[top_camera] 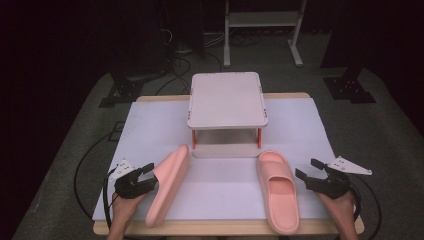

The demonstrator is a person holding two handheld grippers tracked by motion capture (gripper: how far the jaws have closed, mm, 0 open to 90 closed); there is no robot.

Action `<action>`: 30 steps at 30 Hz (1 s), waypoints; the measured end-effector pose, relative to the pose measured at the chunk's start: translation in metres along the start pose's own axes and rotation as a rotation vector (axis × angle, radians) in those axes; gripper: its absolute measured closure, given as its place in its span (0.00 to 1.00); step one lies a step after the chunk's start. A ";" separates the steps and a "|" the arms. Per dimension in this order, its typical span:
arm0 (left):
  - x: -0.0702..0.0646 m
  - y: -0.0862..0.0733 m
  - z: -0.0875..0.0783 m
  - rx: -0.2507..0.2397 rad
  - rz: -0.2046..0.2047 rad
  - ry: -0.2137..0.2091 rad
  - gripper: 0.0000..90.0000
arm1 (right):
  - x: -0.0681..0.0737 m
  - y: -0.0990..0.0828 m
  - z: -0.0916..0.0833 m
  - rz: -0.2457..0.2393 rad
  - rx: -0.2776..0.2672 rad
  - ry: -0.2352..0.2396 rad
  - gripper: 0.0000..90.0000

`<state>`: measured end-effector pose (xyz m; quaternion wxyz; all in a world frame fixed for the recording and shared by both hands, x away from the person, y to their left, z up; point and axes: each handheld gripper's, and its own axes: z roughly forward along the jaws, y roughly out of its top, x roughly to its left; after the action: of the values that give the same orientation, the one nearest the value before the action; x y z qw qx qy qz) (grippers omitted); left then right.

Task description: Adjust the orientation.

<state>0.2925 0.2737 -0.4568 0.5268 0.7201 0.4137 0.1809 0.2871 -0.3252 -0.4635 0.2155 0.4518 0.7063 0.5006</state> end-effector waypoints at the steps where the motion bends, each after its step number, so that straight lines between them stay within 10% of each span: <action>1: 0.000 0.000 -0.001 -0.007 -0.005 -0.002 0.46 | 0.000 0.000 0.000 0.000 0.000 0.000 0.23; 30: -0.007 0.003 -0.001 -0.043 -0.005 0.001 0.44 | 0.001 0.000 0.001 0.005 0.010 0.004 0.23</action>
<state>0.2885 0.2682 -0.4523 0.5425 0.7074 0.4119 0.1889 0.2873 -0.3243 -0.4640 0.2103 0.4536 0.7081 0.4986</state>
